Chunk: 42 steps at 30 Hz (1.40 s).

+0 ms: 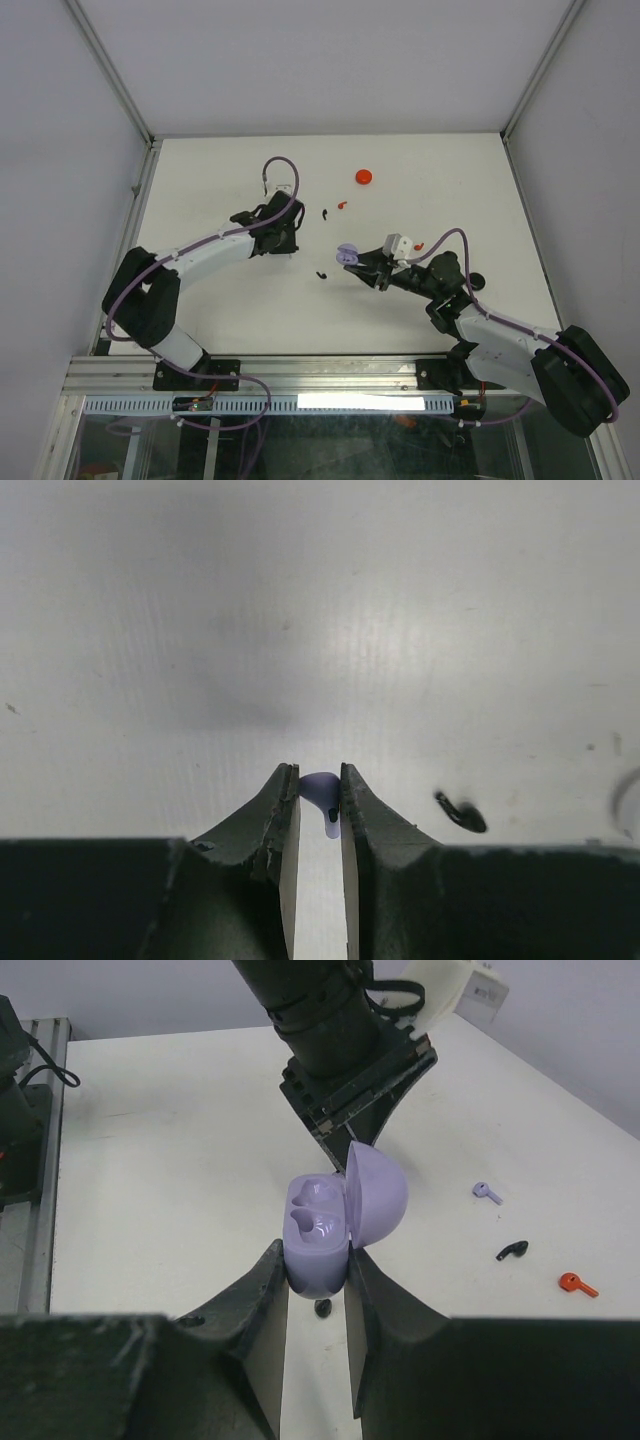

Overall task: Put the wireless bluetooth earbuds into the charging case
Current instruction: Pick up the earbud from the center of the board, then place the earbud in the charging case.

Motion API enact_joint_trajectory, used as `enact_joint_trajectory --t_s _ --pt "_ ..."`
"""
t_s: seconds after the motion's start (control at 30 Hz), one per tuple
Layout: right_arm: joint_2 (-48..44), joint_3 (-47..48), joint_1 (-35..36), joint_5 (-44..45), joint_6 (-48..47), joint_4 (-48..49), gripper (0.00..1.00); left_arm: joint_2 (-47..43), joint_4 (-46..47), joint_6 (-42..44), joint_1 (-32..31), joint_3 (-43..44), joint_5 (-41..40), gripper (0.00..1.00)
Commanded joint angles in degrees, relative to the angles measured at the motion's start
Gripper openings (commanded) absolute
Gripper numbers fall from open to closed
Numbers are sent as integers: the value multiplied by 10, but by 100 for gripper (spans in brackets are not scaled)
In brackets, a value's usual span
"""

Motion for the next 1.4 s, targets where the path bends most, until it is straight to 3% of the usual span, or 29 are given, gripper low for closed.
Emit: enact_joint_trajectory --t_s 0.0,0.6,0.9,1.37 --pt "-5 2 -2 27 -7 54 14 -78 72 -7 -33 -10 -34 14" --pt "2 -23 -2 113 -12 99 13 -229 343 35 -159 -119 -93 10" --pt "-5 -31 -2 139 -13 109 13 -243 486 64 -208 -157 -109 9" --pt "-15 -35 -2 145 -11 113 13 -205 575 78 -247 -165 -107 9"
